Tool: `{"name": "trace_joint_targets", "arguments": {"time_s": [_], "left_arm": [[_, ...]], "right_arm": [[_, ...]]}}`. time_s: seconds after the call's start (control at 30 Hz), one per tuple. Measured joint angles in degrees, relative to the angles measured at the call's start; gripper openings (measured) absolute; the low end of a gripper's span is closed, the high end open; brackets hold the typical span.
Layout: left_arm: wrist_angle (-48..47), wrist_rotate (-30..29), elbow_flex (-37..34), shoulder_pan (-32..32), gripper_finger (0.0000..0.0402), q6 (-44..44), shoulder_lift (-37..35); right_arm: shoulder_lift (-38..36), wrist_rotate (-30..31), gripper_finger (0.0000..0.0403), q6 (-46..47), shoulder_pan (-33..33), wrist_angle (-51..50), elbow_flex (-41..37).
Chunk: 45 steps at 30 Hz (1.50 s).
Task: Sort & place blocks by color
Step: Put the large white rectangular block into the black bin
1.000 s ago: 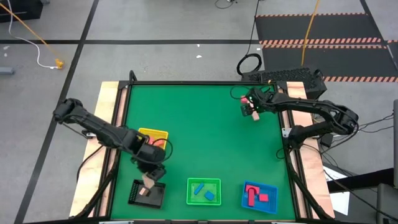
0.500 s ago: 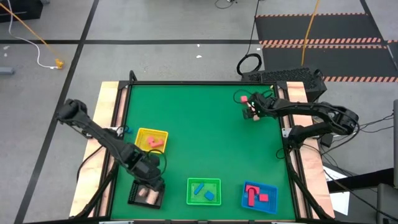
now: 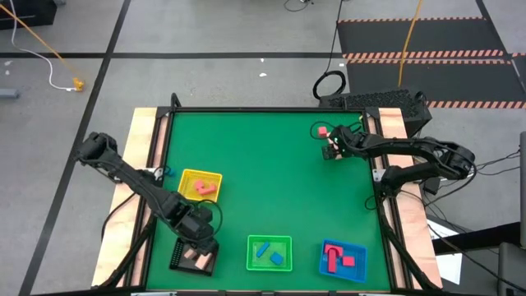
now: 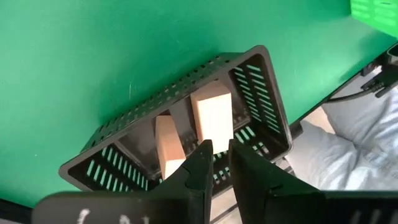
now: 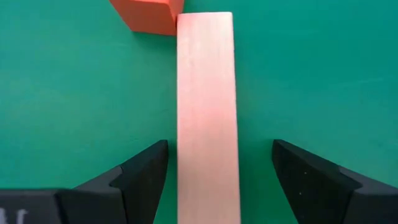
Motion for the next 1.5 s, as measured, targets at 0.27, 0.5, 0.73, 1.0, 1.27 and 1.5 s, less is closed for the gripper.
{"name": "trace_joint_targets", "arguments": {"time_s": [0.27, 0.5, 0.73, 1.0, 1.27, 1.5], "left_arm": [[-0.06, 0.02, 0.0, 4.46, 0.0051, 7.99, -0.65], [-0.22, -1.79, 0.0, 12.23, 0.0051, 21.34, -0.78], [0.04, -5.98, 0.0, 20.78, 0.0051, 31.88, -0.78], [8.72, -12.25, 0.0, 29.63, 0.0051, 35.83, -0.78], [25.59, -13.62, 0.0, 36.04, 0.0076, 43.47, -0.41], [38.3, -13.38, 0.0, 39.68, 0.0169, 46.39, -0.41]], "right_arm": [[0.04, 0.02, 0.0267, 1.72, 0.0, 0.15, -0.02], [0.09, 0.17, 0.0202, 1.91, -0.02, -0.79, -0.02], [0.07, -0.17, 0.0114, 1.9, -0.02, -3.12, 0.09], [-0.81, -2.36, 0.0113, 1.93, 0.0, -3.6, 0.07], [-9.82, -10.53, 0.0113, 1.63, 1.07, -3.0, -0.04], [-16.9, -15.14, 0.0113, 0.66, 8.58, 3.56, -0.02]]}}
